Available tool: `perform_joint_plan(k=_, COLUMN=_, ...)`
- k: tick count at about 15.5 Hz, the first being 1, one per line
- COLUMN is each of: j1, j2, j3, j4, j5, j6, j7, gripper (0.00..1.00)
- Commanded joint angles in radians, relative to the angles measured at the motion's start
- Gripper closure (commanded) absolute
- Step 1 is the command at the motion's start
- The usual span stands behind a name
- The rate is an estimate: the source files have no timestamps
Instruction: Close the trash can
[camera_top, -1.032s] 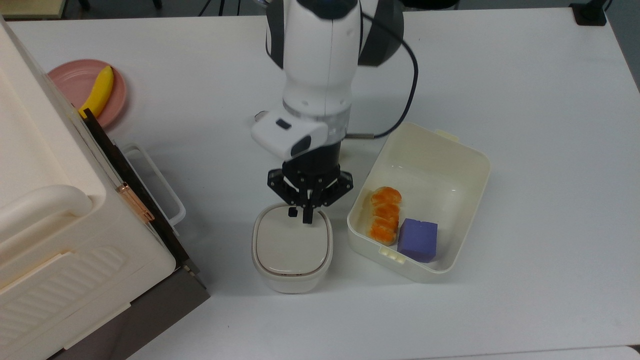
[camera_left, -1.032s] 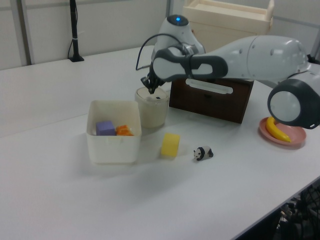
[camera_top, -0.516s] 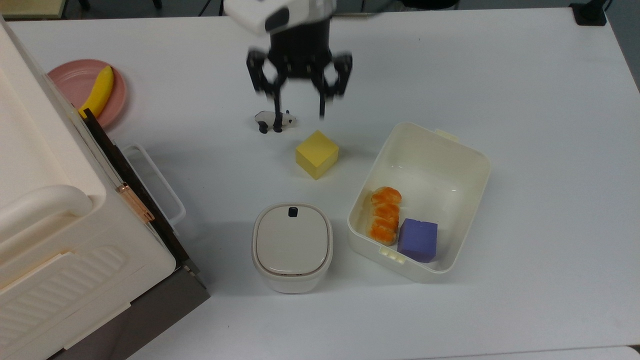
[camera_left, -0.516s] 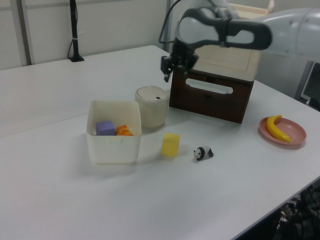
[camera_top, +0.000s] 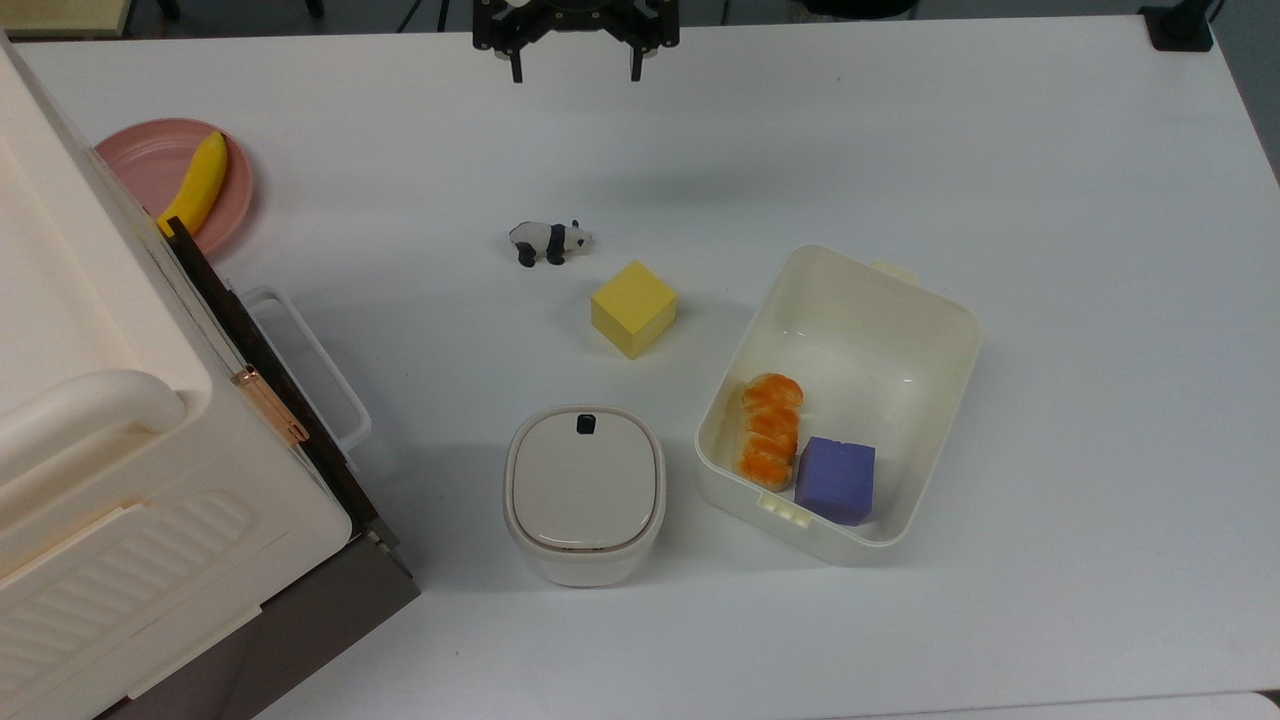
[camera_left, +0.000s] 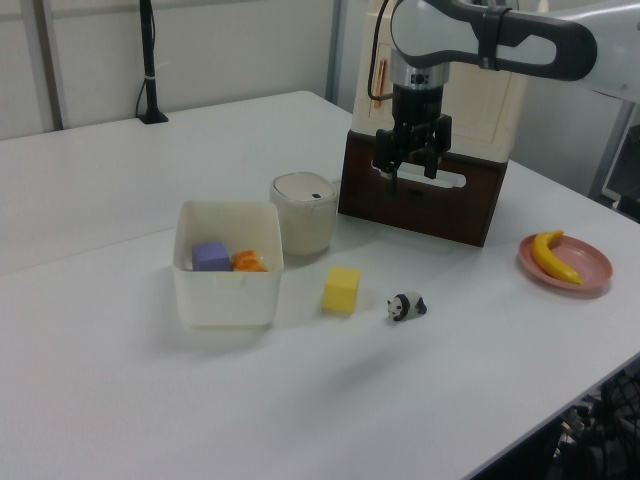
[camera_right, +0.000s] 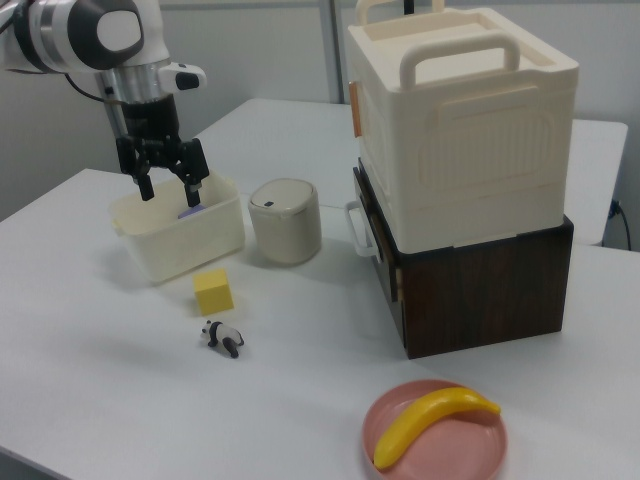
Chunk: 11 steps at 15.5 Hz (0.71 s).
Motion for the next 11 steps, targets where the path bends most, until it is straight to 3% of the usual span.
perform_joint_plan(k=1, j1=-0.015, j2=-0.017, j3=-0.003, j4=-0.022, j5=0.024, j6=0.000, j7=-0.027, gripper=0.00)
perform_joint_plan(k=11, j1=-0.015, j2=-0.007, j3=-0.003, j4=-0.025, j5=0.034, j6=0.093, j7=-0.018, gripper=0.00)
